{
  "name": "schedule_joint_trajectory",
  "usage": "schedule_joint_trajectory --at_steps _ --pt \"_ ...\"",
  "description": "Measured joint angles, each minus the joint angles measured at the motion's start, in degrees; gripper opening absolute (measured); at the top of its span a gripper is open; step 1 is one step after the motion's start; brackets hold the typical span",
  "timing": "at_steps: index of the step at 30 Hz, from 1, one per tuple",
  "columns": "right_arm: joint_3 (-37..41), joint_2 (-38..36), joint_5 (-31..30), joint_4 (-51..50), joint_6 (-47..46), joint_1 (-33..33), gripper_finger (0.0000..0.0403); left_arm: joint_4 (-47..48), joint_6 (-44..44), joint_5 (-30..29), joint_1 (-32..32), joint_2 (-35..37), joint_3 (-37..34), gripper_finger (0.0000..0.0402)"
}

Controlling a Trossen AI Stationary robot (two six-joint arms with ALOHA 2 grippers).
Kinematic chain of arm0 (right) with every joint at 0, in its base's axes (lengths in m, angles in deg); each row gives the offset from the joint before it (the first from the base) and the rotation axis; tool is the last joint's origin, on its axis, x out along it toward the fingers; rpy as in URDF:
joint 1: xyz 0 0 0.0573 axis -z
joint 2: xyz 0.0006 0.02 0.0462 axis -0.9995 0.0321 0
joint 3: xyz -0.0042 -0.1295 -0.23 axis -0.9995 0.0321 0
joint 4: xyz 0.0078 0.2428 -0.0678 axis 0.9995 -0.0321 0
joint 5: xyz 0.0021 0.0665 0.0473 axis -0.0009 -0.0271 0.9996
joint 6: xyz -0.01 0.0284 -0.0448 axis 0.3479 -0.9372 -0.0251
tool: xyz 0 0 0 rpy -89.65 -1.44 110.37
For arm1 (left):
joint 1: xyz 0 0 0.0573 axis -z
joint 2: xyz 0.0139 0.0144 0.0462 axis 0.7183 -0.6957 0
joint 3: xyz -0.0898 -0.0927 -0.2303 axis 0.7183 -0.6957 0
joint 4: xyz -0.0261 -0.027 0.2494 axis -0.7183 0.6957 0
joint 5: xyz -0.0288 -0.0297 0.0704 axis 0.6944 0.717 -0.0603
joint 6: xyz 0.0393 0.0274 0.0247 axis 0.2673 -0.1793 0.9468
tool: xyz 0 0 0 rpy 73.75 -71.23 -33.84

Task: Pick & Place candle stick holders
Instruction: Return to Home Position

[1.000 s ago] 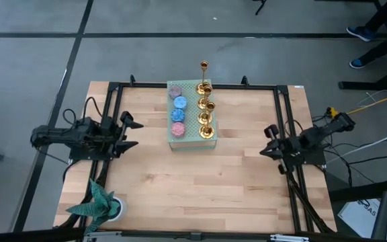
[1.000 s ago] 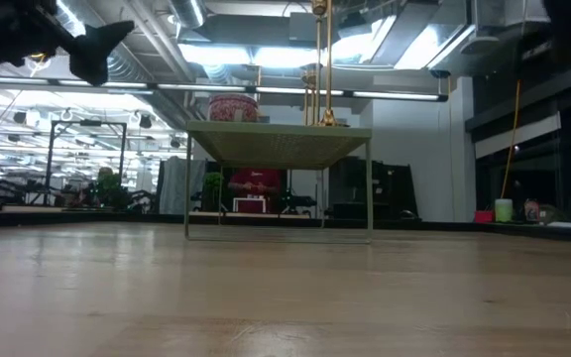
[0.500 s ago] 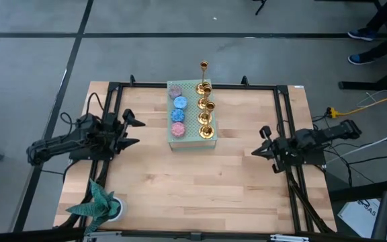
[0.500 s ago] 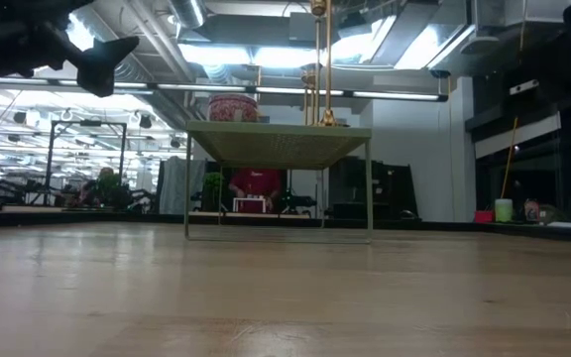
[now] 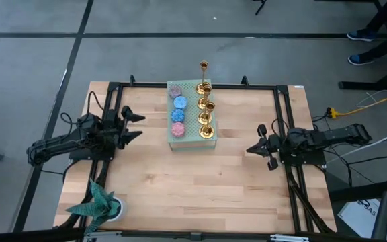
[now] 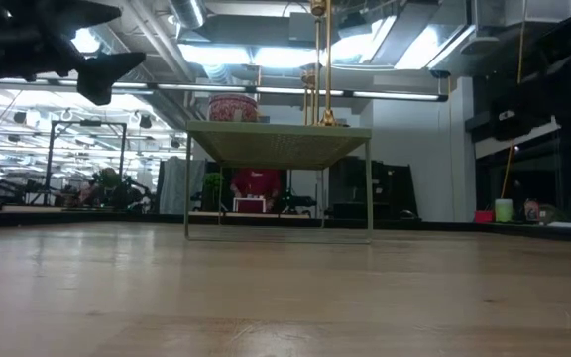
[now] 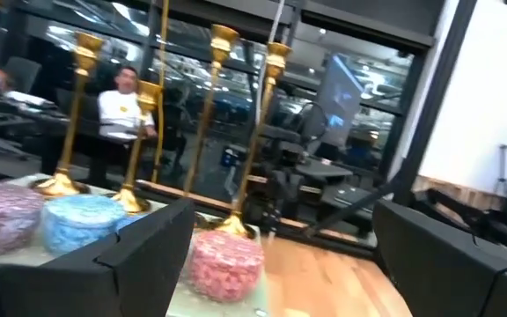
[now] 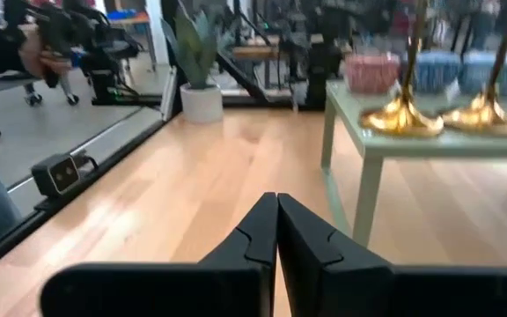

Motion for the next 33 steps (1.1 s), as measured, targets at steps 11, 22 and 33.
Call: schedule_joint_trajectory --at_steps 11,22,33 --pt "0.00 4.13 0.02 0.89 -5.52 0.69 0.0014 10.35 -4.37 -9.05 10.15 0.00 0.00 0.0345" --pt "0.00 4.05 0.00 2.71 -5.08 0.69 0.0014 3.95 5.99 -18.91 16.95 -0.22 -2.67 0.0345" --pt "0.00 4.05 0.00 5.48 -4.89 0.69 0.0014 6.94 10.65 -14.93 17.41 -0.09 -2.67 0.0345"
